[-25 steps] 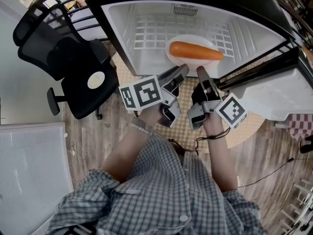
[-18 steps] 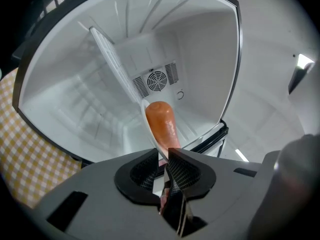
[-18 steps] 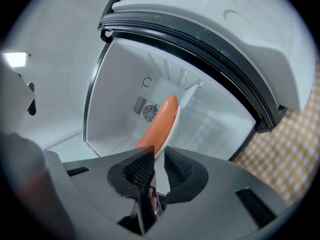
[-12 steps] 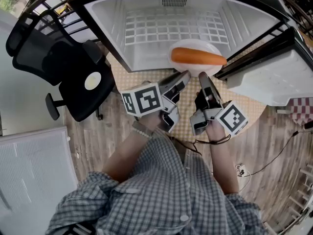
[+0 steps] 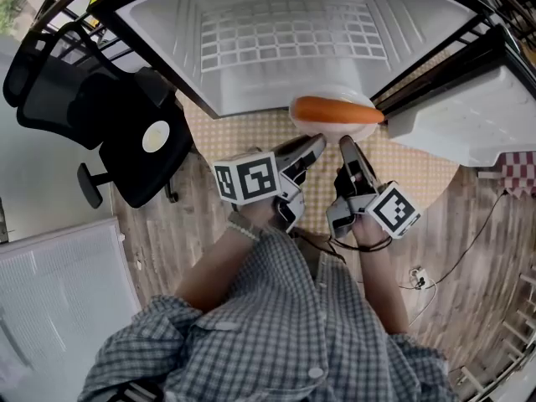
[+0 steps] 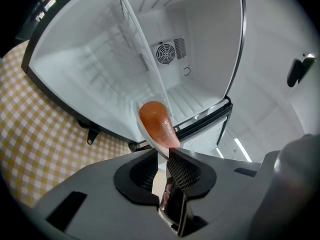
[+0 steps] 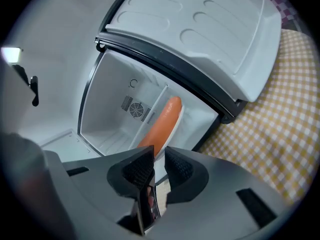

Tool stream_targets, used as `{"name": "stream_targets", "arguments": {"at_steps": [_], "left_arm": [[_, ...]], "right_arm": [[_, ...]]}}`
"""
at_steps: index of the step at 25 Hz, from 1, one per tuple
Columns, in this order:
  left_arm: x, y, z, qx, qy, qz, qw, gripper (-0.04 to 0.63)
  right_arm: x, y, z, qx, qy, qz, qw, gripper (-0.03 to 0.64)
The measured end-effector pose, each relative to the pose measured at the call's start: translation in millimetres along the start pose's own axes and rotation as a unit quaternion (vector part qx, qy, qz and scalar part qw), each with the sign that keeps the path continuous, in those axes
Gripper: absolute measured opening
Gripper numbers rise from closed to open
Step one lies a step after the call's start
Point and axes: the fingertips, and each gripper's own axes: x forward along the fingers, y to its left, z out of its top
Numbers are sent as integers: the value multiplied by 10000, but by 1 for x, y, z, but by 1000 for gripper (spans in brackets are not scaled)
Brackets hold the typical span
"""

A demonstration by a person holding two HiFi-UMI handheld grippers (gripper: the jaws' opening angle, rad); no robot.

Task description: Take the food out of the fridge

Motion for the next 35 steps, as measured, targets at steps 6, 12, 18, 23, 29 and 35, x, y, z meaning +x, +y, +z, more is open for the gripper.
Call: {"name": "stream_targets", "arguments": {"at_steps": [6,12,18,23,29,35], "left_arm": [[6,19,-22,-161,271,158,9994,72],[11,41,-45,-343,547,355,9973,74],[16,64,-69,-552,832,534,9936,77],[18,79,-84,-671,998,690,9903,77],[22,95,-96,-688,1218,935,9857,83],[24,107,-104,-700,1334,1139,9820,89]], "right_arm": [[-5,-23,-13,198,74,-171,9996,58],[-12,-53,-29,346,184,-511,9979,58],[-18,-80,-45,509,348,-782,9950,61],[-20,-98,-56,643,493,-920,9925,63],[-19,-118,-67,863,633,-1092,9882,64],[-16,-129,-72,768,858,-1281,9851,64]]}}
